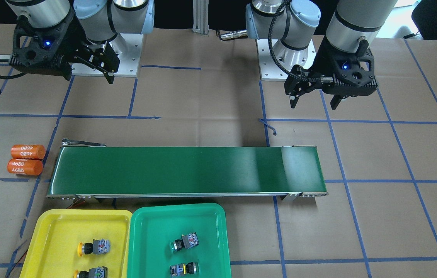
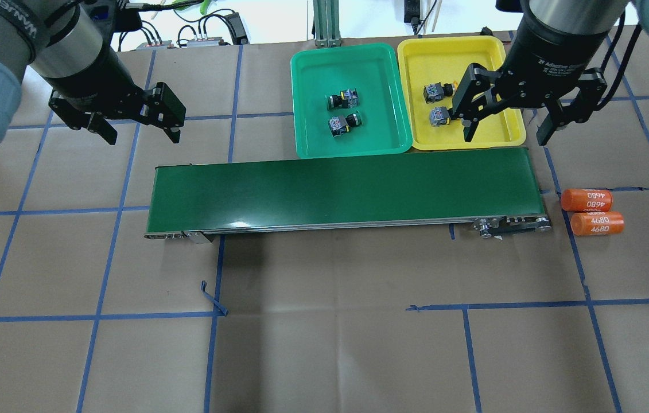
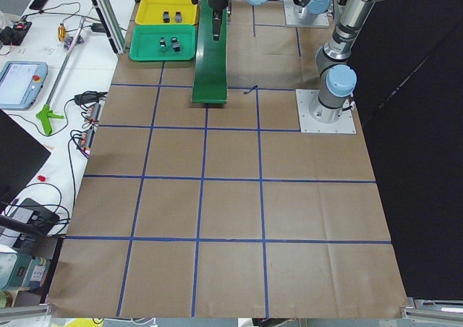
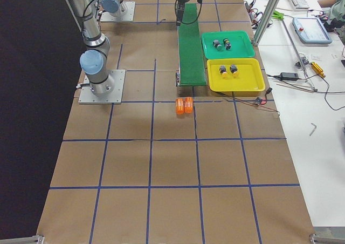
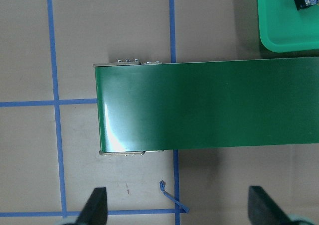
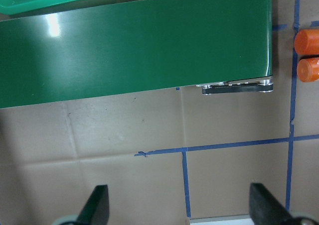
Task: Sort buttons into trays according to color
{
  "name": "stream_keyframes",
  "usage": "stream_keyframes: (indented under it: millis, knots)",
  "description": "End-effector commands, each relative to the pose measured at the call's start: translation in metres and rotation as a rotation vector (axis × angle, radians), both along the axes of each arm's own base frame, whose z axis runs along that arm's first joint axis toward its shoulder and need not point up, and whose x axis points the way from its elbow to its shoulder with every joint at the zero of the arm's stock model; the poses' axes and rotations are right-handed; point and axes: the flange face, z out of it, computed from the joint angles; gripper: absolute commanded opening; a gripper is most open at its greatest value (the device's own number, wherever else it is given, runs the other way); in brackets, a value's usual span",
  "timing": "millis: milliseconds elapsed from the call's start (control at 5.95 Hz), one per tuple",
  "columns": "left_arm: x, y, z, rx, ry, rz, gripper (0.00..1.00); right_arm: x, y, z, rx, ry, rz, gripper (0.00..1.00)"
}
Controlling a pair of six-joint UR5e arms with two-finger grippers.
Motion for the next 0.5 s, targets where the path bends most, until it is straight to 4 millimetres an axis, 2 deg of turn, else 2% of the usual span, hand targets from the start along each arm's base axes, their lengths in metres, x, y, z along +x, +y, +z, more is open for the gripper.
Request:
stream_keyframes:
  millis: [0, 336]
  knots:
    - [0.0000, -0.0001, 0.0003, -0.001, 0.000, 0.000, 0.99, 0.0035, -0.0051, -0.0013, -0.006, 0.008, 0.016, 1.00]
    - [0.0000, 0.0007, 0.0001, 0.000, 0.000, 0.000, 0.99, 0.0033, -0.0048, -0.0035, -0.002, 0.010, 0.010, 1.00]
